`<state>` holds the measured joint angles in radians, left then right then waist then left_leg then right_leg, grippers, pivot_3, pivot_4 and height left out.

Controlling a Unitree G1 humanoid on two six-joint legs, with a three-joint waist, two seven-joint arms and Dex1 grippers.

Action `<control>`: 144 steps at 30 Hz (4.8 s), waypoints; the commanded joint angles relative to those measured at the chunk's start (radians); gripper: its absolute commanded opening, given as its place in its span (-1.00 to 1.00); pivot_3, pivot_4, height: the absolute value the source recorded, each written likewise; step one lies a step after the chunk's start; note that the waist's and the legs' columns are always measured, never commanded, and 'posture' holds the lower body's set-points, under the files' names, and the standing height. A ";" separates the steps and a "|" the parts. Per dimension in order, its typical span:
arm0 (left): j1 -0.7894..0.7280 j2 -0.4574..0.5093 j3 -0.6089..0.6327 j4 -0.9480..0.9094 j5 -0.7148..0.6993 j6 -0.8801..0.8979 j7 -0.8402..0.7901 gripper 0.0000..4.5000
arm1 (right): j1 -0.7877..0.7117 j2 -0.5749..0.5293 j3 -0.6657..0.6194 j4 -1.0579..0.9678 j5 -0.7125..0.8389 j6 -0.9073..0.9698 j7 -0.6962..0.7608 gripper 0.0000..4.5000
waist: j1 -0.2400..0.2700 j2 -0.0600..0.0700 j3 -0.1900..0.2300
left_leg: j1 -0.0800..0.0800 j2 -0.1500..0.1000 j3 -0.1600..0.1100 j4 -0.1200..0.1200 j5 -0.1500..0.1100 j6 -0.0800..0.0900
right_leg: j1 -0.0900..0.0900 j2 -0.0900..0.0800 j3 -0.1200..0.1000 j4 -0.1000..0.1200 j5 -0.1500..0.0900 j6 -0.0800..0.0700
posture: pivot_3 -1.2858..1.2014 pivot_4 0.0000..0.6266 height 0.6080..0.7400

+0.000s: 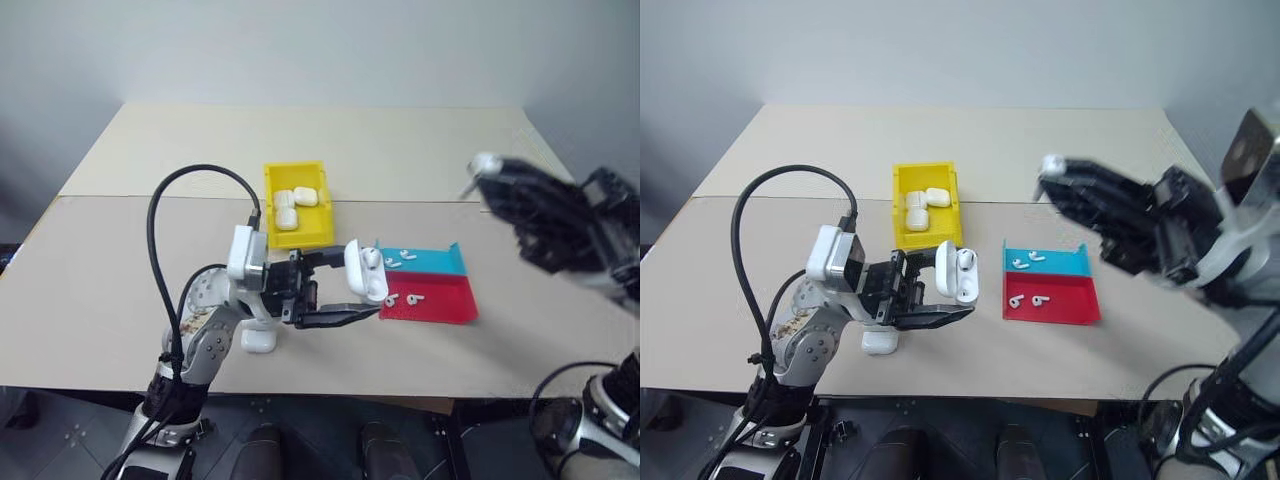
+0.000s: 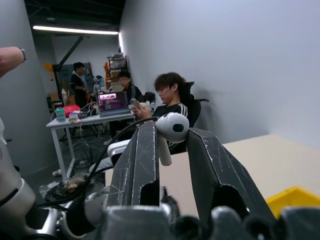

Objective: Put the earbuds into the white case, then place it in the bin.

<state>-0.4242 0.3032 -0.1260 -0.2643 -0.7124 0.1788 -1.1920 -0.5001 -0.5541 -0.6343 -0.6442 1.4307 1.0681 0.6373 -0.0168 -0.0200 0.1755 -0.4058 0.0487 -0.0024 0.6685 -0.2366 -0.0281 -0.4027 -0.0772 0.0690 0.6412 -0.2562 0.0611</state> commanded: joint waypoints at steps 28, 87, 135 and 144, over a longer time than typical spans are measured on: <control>-0.028 -0.037 0.007 0.052 0.038 -0.069 -0.025 0.22 | 0.201 -0.220 0.317 -0.095 0.071 -0.238 -0.105 -0.71 | 0.002 0.000 0.000 | 0.000 0.000 0.000 0.000 0.000 0.000 | 0.000 0.000 0.000 -0.001 0.000 0.000 | 0.03 -0.52 1.00; -0.088 -0.083 -0.003 0.172 0.106 -0.135 -0.049 0.22 | -0.029 -0.483 0.333 -0.011 -0.215 -0.362 0.126 0.26 | 0.000 -0.001 0.000 | 0.001 0.000 -0.001 0.000 0.000 0.000 | 0.001 0.001 0.000 -0.001 -0.001 0.000 | 0.03 -0.52 1.00; -0.319 -0.060 0.048 0.267 0.563 -0.028 0.553 0.22 | -0.353 -0.339 0.485 0.122 -0.668 -0.179 0.158 -0.99 | 0.014 -0.002 0.000 | -0.002 0.000 -0.001 0.002 -0.001 0.001 | -0.001 0.000 -0.001 0.000 0.000 0.000 | 0.03 -0.52 1.00; -0.496 -0.103 -0.025 0.289 0.842 0.397 0.901 0.22 | -0.305 -0.148 0.467 0.041 -0.540 -0.046 -0.129 -0.99 | 0.010 -0.002 0.000 | -0.005 0.000 -0.001 0.002 -0.001 0.002 | -0.004 0.000 -0.001 0.003 0.000 0.001 | 0.03 -0.52 1.00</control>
<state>-0.8554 0.1766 -0.1406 0.0305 0.0777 0.5248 -0.3186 -0.8060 -0.7047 -0.1554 -0.5752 0.8757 1.0082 0.5463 -0.0068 -0.0219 0.1754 -0.4106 0.0485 -0.0035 0.6705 -0.2373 -0.0265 -0.4064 -0.0770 0.0680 0.6439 -0.2564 0.0618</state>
